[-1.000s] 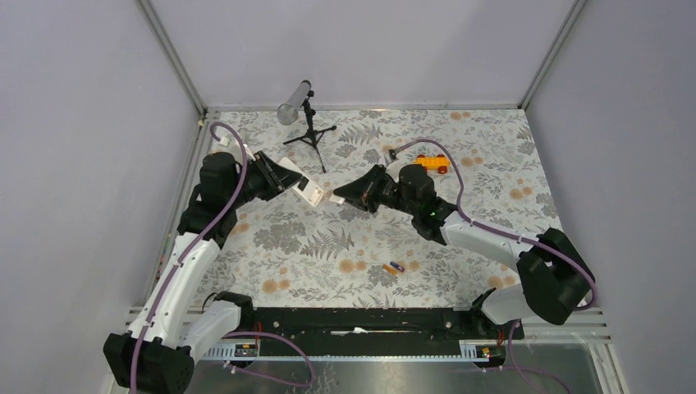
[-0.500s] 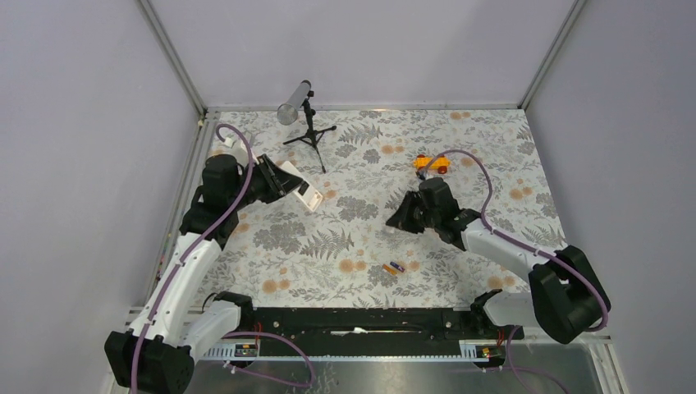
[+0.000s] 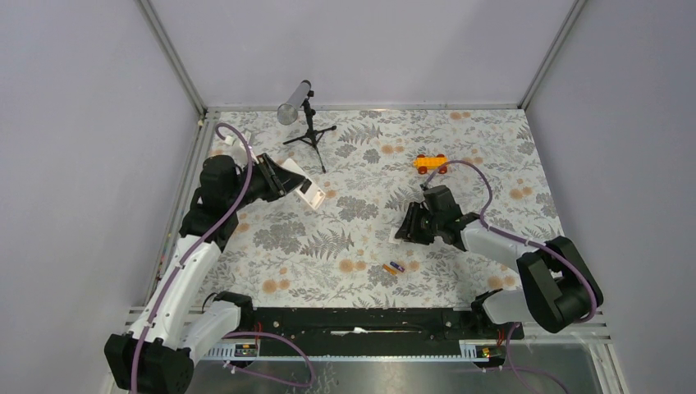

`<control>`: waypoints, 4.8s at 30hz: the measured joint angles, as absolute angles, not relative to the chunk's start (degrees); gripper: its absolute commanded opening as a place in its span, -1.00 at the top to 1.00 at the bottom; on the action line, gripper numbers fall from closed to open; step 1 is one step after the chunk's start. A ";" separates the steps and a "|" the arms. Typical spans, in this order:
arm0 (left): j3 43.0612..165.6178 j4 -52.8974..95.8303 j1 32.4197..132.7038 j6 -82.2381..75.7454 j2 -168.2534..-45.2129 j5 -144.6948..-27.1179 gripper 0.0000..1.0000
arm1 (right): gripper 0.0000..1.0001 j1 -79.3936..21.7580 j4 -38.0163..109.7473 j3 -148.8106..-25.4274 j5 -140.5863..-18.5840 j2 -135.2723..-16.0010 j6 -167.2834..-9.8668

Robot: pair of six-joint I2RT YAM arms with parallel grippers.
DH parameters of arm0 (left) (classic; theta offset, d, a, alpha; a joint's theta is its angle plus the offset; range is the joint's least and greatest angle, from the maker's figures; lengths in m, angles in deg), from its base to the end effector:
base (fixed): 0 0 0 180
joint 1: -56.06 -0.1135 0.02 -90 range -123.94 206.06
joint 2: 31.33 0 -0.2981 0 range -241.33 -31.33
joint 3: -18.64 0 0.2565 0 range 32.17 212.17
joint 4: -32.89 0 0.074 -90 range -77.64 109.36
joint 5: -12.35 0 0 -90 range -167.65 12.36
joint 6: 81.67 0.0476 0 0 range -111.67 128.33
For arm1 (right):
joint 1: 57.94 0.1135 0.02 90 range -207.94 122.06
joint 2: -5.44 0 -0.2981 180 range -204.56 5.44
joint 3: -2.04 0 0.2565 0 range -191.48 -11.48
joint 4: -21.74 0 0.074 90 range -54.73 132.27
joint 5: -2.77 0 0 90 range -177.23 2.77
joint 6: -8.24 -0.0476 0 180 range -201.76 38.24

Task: Load the batteries into the remote control

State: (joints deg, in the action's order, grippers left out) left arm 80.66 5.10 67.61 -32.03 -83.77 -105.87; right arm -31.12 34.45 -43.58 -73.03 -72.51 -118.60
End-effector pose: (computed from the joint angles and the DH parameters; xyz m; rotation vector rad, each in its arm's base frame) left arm 0.1928 -0.0624 0.3563 -0.1426 1.9920 -1.0665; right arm 0.2262 0.1275 0.1828 0.0893 2.4827 0.8040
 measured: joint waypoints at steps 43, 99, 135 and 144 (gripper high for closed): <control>73.97 25.54 69.65 -53.23 -82.37 -110.38 1.00 | -0.90 -20.08 -9.70 -45.35 -59.81 -59.24 -149.81; 78.19 29.84 70.06 -52.44 -84.47 -134.07 0.59 | 0.99 -17.80 -11.10 -53.75 -53.10 -66.02 -137.81; 80.33 4.55 69.60 -25.67 -79.03 -114.62 1.00 | 0.41 -16.80 60.20 -57.88 -72.22 -60.71 -114.01; 80.31 5.87 69.60 -25.71 -79.03 -114.27 1.00 | 0.38 -14.90 61.71 -55.45 -79.91 -64.55 -112.85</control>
State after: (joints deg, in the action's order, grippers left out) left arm 80.31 5.87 69.60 -25.71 -79.03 -114.27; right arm -14.90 61.71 -55.45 -79.91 -64.55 -112.85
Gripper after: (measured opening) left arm 0.222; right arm 0.279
